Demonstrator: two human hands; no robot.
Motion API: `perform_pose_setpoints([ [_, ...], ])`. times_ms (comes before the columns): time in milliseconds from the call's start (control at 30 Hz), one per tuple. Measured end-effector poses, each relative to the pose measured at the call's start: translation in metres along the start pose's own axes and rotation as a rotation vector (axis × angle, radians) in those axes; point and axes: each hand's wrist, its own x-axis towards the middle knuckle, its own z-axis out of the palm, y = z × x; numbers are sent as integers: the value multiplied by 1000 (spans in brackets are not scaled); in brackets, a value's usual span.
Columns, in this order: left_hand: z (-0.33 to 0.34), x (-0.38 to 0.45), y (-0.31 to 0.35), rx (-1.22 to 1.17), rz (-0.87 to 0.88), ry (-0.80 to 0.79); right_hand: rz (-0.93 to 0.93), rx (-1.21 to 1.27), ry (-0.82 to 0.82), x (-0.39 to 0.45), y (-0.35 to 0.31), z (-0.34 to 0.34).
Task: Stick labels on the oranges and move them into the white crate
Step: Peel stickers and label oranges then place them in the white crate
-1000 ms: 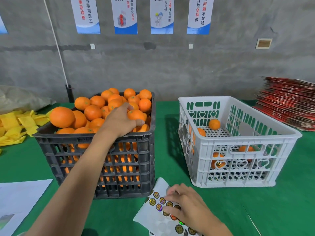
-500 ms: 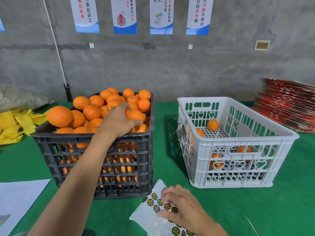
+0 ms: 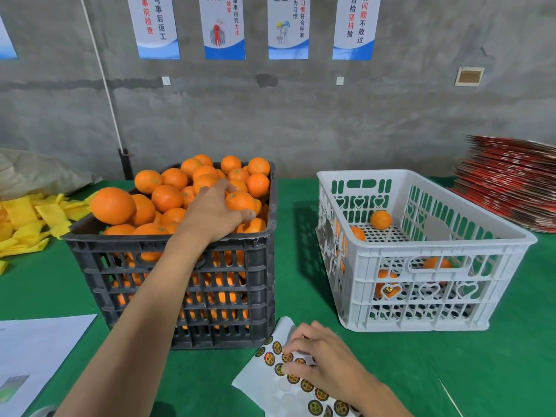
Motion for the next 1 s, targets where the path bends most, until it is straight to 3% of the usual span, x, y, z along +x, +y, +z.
perform_pose_setpoints([
  [433, -1, -2, 2, 1, 15, 13, -20, 9, -9, -1, -3, -3],
  [767, -1, -1, 1, -22, 20, 16, 1, -32, 86, -1, -6, 3],
  [900, 2, 0, -1, -70, 66, 39, 244, 280, 257, 2, -13, -5],
  [1000, 2, -3, 0, -142, 185, 64, 294, 327, 581, 18, -36, -38],
])
